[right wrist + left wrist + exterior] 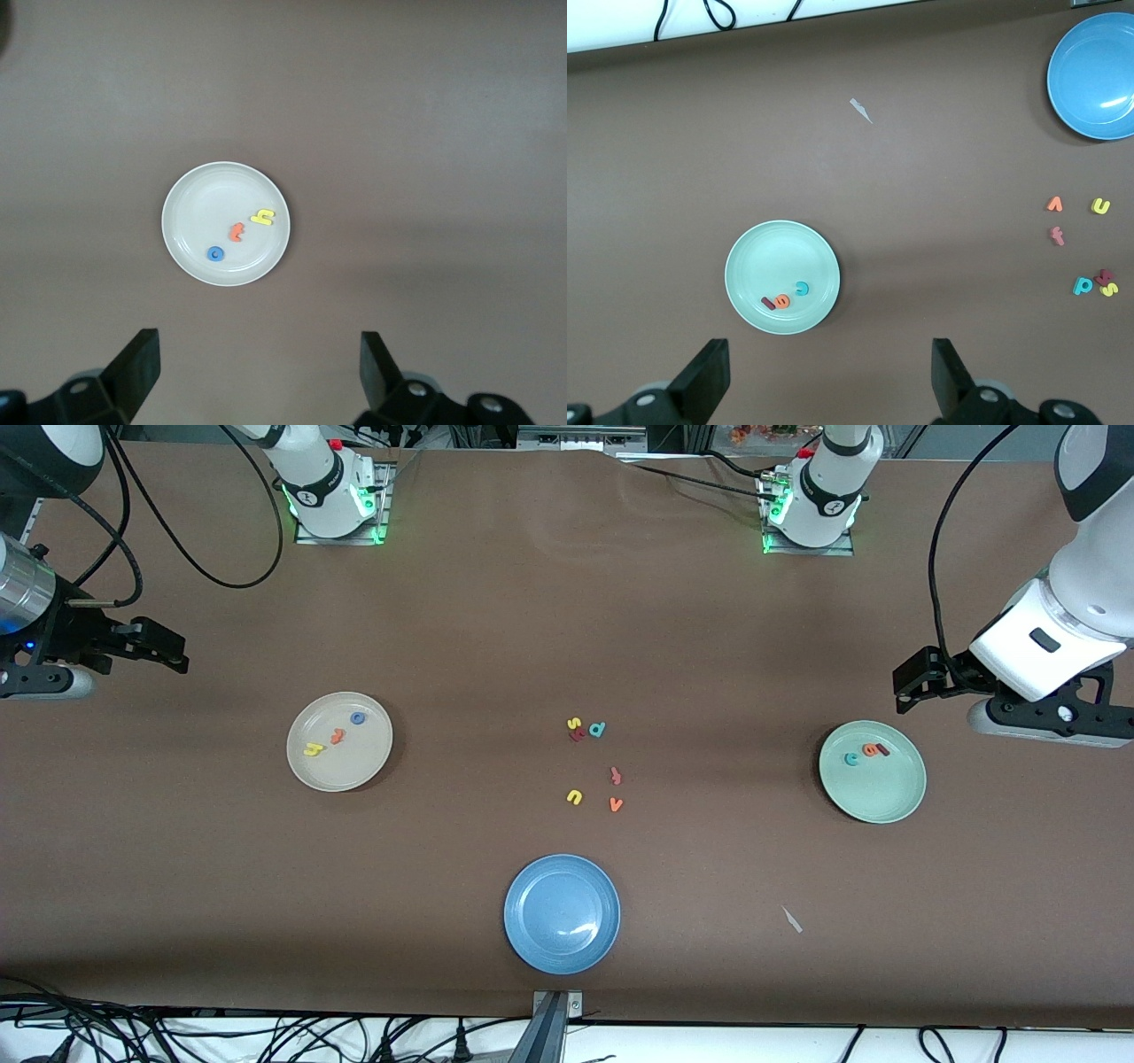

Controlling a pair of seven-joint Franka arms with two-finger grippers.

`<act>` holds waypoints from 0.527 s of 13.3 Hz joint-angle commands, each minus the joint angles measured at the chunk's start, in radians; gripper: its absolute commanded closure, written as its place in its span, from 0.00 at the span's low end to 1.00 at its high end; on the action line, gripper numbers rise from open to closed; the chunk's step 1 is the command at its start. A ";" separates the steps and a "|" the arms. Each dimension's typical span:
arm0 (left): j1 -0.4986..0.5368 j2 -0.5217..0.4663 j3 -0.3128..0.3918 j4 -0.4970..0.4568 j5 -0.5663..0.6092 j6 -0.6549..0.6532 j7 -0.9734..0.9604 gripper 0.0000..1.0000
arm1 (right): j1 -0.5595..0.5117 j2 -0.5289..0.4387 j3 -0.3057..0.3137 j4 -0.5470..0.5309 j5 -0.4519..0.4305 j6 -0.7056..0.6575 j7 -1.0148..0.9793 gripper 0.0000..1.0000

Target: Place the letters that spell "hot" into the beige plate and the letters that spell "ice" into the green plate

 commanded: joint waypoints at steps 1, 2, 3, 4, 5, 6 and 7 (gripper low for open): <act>0.001 -0.013 0.006 0.002 -0.019 0.014 0.013 0.00 | 0.001 0.013 0.003 0.029 -0.002 -0.013 0.003 0.00; 0.001 -0.013 0.006 0.002 -0.019 0.019 0.013 0.00 | 0.001 0.012 0.003 0.029 -0.002 -0.013 0.003 0.00; 0.002 -0.013 0.006 0.002 -0.019 0.019 0.013 0.00 | 0.001 0.012 0.003 0.029 -0.002 -0.013 0.003 0.00; 0.003 -0.013 0.006 0.000 -0.019 0.019 0.013 0.00 | 0.001 0.012 0.003 0.029 0.000 -0.013 0.004 0.00; 0.003 -0.013 0.006 0.000 -0.019 0.019 0.013 0.00 | 0.001 0.013 0.003 0.029 0.000 -0.013 0.004 0.00; 0.004 -0.013 0.006 0.002 -0.019 0.017 0.013 0.00 | 0.001 0.013 0.003 0.029 0.000 -0.013 0.003 0.00; 0.006 -0.013 0.006 0.000 -0.016 0.017 0.013 0.00 | 0.001 0.013 0.003 0.029 0.000 -0.013 0.003 0.00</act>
